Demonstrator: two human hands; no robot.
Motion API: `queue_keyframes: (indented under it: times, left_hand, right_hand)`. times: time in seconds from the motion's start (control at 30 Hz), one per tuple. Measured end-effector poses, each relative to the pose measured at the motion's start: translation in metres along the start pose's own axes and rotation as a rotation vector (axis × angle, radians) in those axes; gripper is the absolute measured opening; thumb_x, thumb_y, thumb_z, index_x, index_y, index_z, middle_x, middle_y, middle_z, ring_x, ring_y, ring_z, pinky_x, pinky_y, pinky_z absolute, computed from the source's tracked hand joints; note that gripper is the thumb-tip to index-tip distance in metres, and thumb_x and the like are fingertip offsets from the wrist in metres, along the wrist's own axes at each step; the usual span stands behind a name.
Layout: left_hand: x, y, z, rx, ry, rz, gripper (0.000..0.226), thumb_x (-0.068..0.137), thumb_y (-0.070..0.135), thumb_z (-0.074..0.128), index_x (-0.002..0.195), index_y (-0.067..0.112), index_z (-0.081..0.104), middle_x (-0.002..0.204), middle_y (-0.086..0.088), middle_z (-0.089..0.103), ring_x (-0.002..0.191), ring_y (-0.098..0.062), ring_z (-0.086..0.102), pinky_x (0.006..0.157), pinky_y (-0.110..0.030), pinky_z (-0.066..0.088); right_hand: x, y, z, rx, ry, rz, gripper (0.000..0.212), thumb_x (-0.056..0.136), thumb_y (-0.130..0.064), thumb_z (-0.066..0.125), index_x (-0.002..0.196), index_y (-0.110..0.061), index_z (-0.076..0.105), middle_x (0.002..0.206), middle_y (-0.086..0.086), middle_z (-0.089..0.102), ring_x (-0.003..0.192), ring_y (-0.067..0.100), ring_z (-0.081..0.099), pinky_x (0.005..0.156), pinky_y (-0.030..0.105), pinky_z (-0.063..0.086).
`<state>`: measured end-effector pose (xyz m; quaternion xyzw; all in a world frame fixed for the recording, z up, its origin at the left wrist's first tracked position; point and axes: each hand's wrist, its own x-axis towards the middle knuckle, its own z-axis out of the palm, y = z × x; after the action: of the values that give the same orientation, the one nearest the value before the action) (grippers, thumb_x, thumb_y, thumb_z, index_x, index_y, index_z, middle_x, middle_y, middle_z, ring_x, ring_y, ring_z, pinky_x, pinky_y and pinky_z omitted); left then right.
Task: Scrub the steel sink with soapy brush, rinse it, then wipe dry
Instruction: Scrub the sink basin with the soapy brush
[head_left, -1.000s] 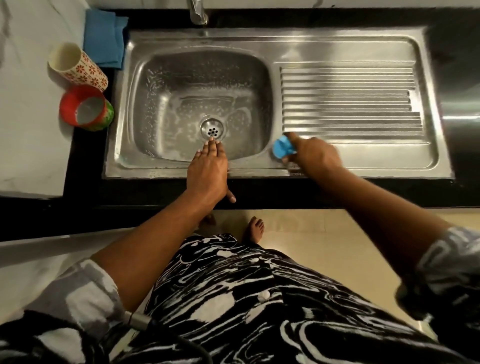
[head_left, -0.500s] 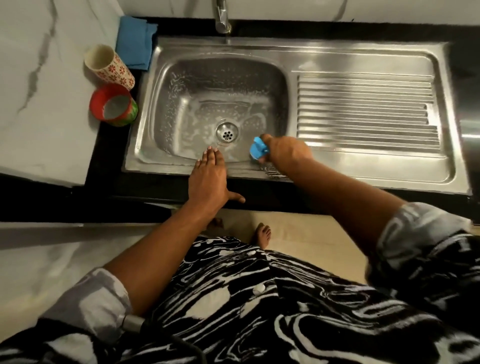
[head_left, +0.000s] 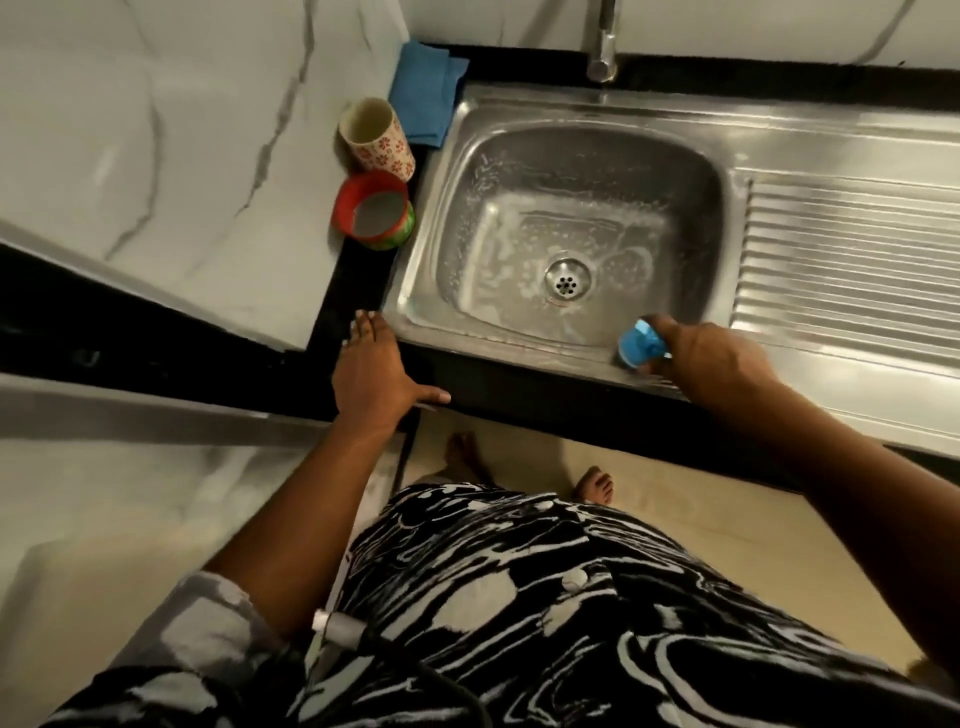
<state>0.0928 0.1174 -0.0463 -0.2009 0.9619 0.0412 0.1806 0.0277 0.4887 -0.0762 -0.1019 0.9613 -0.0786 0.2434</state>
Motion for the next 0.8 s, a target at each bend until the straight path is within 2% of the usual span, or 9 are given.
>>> queue_keyframes:
  times: [0.13,0.3,0.47,0.63,0.8]
  left_hand:
    - [0.023,-0.025,-0.011,0.025,-0.019,0.028,0.166,0.045,0.075,0.094,0.167,0.000,0.010,0.175,-0.021,0.012,0.162,-0.032,0.018,0.130,-0.044,0.025]
    - [0.059,-0.059,-0.021,0.121,-0.046,0.098,0.164,0.048,0.079,0.091,0.167,0.000,0.011,0.175,-0.020,0.015,0.162,-0.030,0.017,0.130,-0.039,0.020]
    - [0.075,-0.062,-0.017,0.149,-0.100,0.197,0.169,0.045,0.083,0.088,0.167,-0.001,0.005,0.175,-0.021,0.009,0.163,-0.030,0.014,0.130,-0.043,0.021]
    - [0.086,-0.077,-0.013,0.153,-0.090,0.294,0.171,0.046,0.088,0.083,0.166,-0.002,0.001,0.175,-0.022,0.006,0.163,-0.033,0.012,0.131,-0.044,0.017]
    - [0.092,-0.082,-0.013,0.185,-0.118,0.368,0.170,0.048,0.094,0.077,0.166,-0.002,0.000,0.175,-0.023,0.004,0.163,-0.033,0.011,0.131,-0.044,0.015]
  right_hand:
    - [0.062,-0.106,0.006,0.129,-0.108,-0.102,0.064,0.092,-0.058,0.064,0.148,-0.036,0.039,0.128,0.017,0.066,0.113,0.039,0.065,0.095,0.047,0.052]
    - [0.116,-0.232,0.015,0.074,-0.051,-0.192,0.058,0.098,-0.053,0.058,0.148,-0.036,0.035,0.114,0.018,0.066,0.101,0.039,0.066,0.075,0.042,0.046]
    - [0.137,-0.281,0.028,0.090,0.139,-0.052,0.055,0.101,-0.042,0.056,0.148,-0.034,0.028,0.100,0.014,0.070,0.083,0.038,0.068,0.063,0.038,0.042]
    - [0.091,-0.273,0.033,0.037,0.031,-0.066,0.058,0.104,-0.040,0.049,0.155,-0.039,0.022,0.108,0.019,0.068,0.093,0.040,0.067,0.069,0.041,0.043]
    - [0.116,-0.303,0.021,0.049,0.130,0.074,0.053,0.104,-0.028,0.047,0.152,-0.034,0.026,0.103,0.017,0.068,0.090,0.039,0.068,0.066,0.040,0.044]
